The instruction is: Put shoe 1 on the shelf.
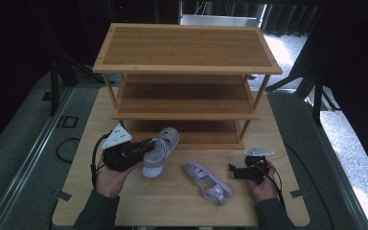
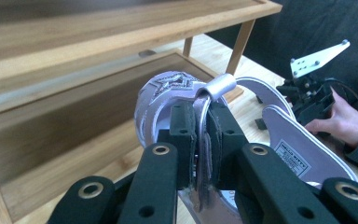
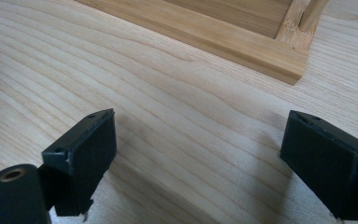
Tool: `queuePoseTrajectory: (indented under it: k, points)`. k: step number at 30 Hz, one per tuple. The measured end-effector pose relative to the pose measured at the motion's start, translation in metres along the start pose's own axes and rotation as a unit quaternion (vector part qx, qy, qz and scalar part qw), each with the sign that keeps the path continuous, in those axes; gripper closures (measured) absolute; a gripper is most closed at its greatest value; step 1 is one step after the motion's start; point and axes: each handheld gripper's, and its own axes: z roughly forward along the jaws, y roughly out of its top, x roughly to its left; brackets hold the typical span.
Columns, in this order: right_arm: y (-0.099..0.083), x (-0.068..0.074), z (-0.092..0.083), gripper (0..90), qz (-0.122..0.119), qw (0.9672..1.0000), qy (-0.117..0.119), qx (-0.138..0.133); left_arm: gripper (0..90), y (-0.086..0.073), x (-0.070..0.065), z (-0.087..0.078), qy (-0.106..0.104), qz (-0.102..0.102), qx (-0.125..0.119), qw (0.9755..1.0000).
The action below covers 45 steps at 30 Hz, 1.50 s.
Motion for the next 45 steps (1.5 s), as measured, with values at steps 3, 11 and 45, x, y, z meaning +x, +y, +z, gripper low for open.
queuePoseTrajectory:
  k: [3, 11, 45]
  points:
    - [0.0, 0.0, 0.0, 10.0, 0.0, 1.0, 0.0, 0.0, 82.4, 0.006, 0.001, 0.001, -0.007, 0.003, -0.005, 1.0]
    - [0.0, 0.0, 0.0, 10.0, 0.001, 1.0, 0.0, 0.0, 82.5, 0.017, 0.0, 0.003, -0.016, 0.009, -0.009, 0.9998]
    - [0.0, 0.0, 0.0, 10.0, 0.0, 1.0, 0.0, 0.0, 82.4, 0.058, 0.016, 0.011, 0.015, -0.006, -0.044, 0.9989]
